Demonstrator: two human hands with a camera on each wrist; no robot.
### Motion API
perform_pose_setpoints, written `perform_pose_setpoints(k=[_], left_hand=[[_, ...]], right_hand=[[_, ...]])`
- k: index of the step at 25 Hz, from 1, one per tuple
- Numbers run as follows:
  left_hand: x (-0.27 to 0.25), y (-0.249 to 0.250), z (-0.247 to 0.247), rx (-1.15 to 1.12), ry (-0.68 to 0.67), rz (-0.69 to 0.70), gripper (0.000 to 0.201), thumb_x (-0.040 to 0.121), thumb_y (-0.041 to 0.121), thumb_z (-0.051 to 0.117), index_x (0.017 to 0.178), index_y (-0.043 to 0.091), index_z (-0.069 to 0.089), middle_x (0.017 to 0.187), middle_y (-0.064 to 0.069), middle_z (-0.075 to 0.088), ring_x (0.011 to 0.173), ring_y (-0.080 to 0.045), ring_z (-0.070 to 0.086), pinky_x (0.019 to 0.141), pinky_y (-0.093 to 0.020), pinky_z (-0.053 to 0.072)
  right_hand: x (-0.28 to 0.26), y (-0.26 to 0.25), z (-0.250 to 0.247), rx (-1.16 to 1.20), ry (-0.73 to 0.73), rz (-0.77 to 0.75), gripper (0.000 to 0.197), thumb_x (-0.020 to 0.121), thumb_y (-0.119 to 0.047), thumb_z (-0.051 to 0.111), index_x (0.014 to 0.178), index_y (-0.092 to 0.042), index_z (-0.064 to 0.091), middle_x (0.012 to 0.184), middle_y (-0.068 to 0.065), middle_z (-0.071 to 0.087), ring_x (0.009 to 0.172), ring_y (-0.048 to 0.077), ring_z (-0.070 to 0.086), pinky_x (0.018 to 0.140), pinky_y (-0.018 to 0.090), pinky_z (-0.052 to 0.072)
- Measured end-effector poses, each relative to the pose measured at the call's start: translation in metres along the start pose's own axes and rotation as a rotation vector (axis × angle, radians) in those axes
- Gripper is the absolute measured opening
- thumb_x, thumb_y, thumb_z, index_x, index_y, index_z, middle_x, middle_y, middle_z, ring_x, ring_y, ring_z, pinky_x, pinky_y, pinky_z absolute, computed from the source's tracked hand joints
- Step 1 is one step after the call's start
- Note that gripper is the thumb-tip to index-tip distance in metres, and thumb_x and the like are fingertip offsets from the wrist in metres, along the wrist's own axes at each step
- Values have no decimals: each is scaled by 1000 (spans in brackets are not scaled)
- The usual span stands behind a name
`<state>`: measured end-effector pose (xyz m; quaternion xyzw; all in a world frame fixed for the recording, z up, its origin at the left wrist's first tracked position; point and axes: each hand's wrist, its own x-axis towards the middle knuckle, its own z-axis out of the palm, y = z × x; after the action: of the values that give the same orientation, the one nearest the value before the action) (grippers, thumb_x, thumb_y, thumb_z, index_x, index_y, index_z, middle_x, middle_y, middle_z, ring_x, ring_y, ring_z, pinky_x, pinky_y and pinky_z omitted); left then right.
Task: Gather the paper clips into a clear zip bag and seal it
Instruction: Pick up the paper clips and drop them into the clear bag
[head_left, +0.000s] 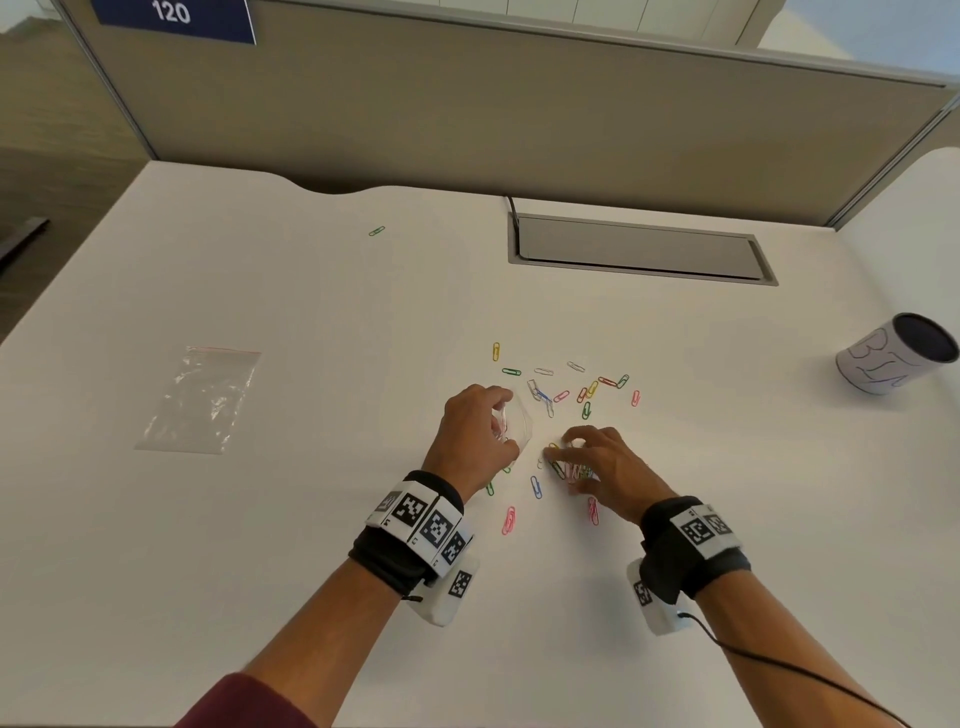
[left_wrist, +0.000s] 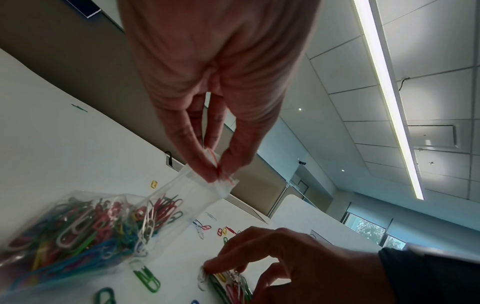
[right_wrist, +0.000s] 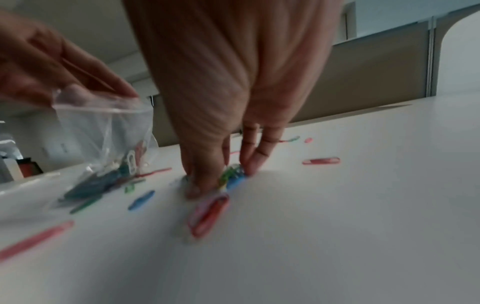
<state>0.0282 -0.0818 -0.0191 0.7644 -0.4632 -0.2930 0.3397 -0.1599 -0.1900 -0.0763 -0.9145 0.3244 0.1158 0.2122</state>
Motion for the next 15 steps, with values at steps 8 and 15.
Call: perform_pose_setpoints(k=[8, 15], left_hand=[[-1, 1, 1, -13, 3, 4, 54, 70, 3, 72, 121, 11, 58, 109, -7, 59, 86, -18, 61, 85, -27, 52], [-3, 1, -2, -20, 8, -7, 55, 71, 5, 72, 124, 11, 56, 111, -6, 59, 92, -17, 60, 88, -25, 50]], right_hand=[[6, -6, 13, 21, 292, 64, 16, 91, -12, 59, 100, -10, 72, 104, 9, 69, 98, 29, 61, 84, 33, 49], [7, -8, 7, 212, 437, 255, 18, 87, -6, 59, 97, -10, 74, 93, 8, 75, 85, 25, 68, 79, 28, 51]])
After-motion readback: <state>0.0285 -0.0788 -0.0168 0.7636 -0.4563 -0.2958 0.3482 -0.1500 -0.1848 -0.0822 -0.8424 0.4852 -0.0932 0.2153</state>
